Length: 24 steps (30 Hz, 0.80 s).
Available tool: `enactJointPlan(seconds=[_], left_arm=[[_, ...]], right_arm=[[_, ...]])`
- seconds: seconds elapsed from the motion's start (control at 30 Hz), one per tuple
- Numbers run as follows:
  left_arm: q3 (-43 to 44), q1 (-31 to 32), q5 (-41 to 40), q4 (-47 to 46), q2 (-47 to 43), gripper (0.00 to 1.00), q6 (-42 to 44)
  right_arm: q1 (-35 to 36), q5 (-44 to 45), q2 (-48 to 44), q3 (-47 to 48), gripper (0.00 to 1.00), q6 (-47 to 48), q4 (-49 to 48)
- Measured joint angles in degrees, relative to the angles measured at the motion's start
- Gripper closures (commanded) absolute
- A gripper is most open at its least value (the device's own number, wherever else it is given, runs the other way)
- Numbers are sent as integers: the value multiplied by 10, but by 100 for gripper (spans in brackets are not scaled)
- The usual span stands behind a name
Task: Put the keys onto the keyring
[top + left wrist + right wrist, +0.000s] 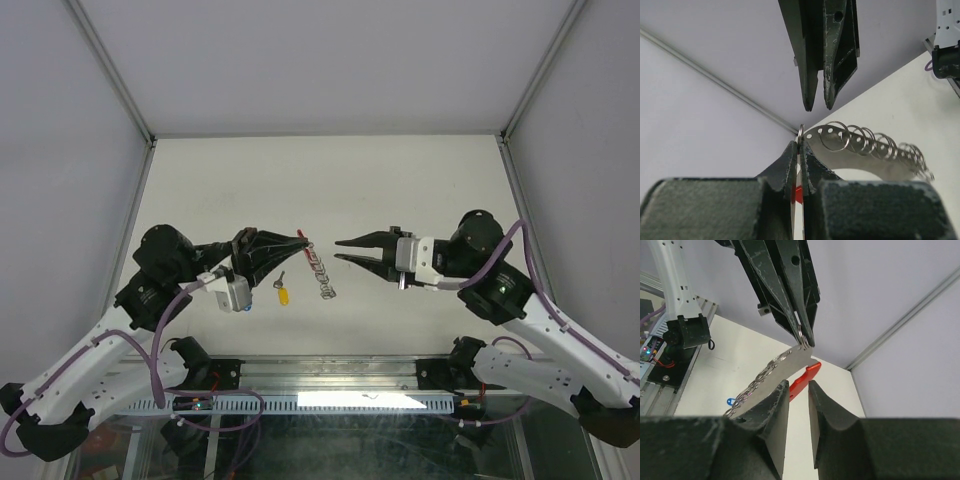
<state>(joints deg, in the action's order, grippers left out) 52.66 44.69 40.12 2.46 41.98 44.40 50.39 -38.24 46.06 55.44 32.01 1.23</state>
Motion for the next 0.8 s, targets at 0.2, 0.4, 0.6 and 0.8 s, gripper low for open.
enactJointPlan(seconds=[0.2, 0.4, 0.6, 0.8], left_arm=[[-46, 0, 26, -84, -11, 100, -48], [-76, 0, 43, -185, -15, 100, -119], [-89, 0, 55, -258, -15, 100, -179], [-94, 0, 69, -300, -15, 100, -214]], right_arm=[[35, -6, 7, 1, 78, 2, -29], [66, -16, 25, 6, 80, 0, -60], [78, -16, 36, 6, 80, -1, -71], [83, -14, 36, 6, 79, -18, -107]])
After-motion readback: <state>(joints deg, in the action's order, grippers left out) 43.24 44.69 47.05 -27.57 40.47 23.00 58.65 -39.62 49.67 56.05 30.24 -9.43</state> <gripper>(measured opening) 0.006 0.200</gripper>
